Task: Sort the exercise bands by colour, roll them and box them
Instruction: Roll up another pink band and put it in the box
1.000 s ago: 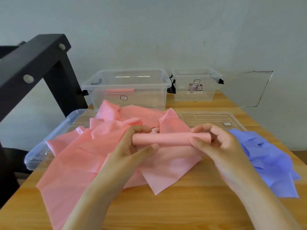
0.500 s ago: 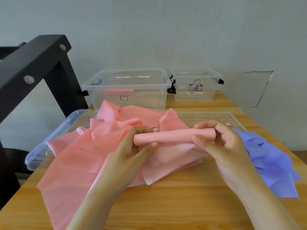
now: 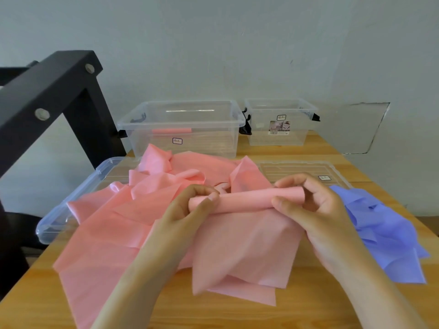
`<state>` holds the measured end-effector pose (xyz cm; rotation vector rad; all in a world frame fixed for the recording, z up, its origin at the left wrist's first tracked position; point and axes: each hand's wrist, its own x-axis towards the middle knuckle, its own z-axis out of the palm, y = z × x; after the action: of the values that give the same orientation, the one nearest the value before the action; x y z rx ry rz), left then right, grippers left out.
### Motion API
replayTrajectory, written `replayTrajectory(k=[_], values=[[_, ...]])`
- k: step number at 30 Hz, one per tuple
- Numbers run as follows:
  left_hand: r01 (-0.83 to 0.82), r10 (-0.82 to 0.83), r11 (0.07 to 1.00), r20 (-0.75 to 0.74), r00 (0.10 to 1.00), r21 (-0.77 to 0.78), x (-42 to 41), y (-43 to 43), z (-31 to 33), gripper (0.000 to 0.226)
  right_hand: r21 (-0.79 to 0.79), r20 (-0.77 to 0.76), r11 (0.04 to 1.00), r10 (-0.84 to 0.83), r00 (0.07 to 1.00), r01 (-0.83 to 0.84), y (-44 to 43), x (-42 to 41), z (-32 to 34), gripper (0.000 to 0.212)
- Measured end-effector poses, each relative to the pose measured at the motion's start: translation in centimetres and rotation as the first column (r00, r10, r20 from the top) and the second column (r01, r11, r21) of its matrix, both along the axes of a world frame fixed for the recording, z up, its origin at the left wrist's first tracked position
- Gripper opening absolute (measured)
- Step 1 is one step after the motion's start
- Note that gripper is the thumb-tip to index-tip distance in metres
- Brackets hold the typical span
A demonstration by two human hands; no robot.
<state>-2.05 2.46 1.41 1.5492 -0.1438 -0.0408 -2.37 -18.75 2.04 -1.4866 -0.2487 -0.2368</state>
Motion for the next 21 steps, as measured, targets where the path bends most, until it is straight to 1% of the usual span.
replayTrajectory(k=[1, 2, 3, 4, 6, 7, 9, 11, 14, 15, 16, 18, 19, 21], values=[[-0.016, 0.014, 0.998, 0.035, 0.999, 0.068, -0.1, -0.1, 0.0, 0.031, -0.013, 0.002, 1.000, 0.002, 1.000, -0.002, 0.0, 0.0, 0.0, 0.021], [-0.036, 0.030, 0.995, 0.060, 0.998, 0.094, -0.2, -0.1, 0.1, 0.032, -0.034, 0.007, 0.999, 0.008, 1.000, -0.008, 0.0, -0.1, 0.1, 0.025], [-0.050, 0.044, 0.996, 0.082, 0.996, 0.079, -0.2, -0.2, 0.2, 0.028, -0.048, 0.009, 0.999, 0.017, 1.000, -0.016, 0.0, -0.1, 0.0, 0.028], [-0.050, 0.047, 0.998, 0.095, 0.994, 0.029, -0.2, -0.2, 0.4, 0.024, -0.038, -0.001, 0.999, 0.022, 1.000, -0.022, 0.1, -0.1, 0.0, 0.028], [-0.021, 0.029, 0.996, 0.089, 0.996, -0.084, -0.3, -0.5, 0.8, 0.025, 0.034, -0.057, 0.999, 0.044, 0.997, -0.042, 0.2, -0.1, 0.2, 0.020], [-0.017, 0.028, 0.992, 0.088, 0.996, -0.122, -0.4, -0.6, 1.1, 0.025, 0.054, -0.084, 0.998, 0.038, 0.996, -0.033, 0.1, 0.0, 0.2, 0.020], [-0.020, 0.035, 0.988, 0.093, 0.995, -0.153, -0.4, -0.5, 1.1, 0.031, -0.033, -0.098, 0.999, 0.005, 0.995, -0.009, -0.1, 0.1, 0.0, 0.022], [-0.027, 0.035, 0.993, 0.070, 0.997, -0.117, -0.1, 0.0, 0.5, 0.037, -0.076, -0.076, 0.997, -0.008, 0.997, 0.002, 0.1, 0.0, 0.1, 0.020], [-0.041, 0.038, 0.997, 0.045, 0.998, 0.063, 0.0, 0.2, 0.0, 0.040, -0.034, -0.009, 0.999, 0.005, 1.000, -0.005, 0.1, -0.2, 0.2, 0.026], [-0.042, 0.039, 0.997, 0.062, 0.997, 0.060, 0.0, 0.1, -0.1, 0.036, -0.028, -0.012, 1.000, 0.014, 1.000, -0.014, 0.1, -0.2, 0.2, 0.025], [-0.031, 0.030, 0.999, 0.079, 0.996, 0.010, 0.0, 0.1, -0.1, 0.031, -0.025, -0.033, 0.999, 0.025, 0.999, -0.026, 0.1, -0.1, 0.3, 0.024], [0.016, -0.009, 0.996, 0.088, 0.996, -0.087, 0.0, 0.0, 0.1, 0.029, -0.072, -0.079, 0.996, 0.043, 0.996, -0.049, 0.1, -0.1, 0.1, 0.027], [0.034, -0.025, 0.994, 0.085, 0.996, -0.102, 0.1, 0.1, 0.0, 0.029, -0.105, -0.090, 0.994, 0.032, 0.995, -0.042, 0.2, 0.0, 0.0, 0.023], [0.058, -0.055, 0.996, 0.057, 0.997, -0.069, 0.2, 0.3, -0.2, 0.032, -0.138, -0.078, 0.990, -0.014, 0.997, 0.003, 0.2, 0.0, 0.0, 0.017]])
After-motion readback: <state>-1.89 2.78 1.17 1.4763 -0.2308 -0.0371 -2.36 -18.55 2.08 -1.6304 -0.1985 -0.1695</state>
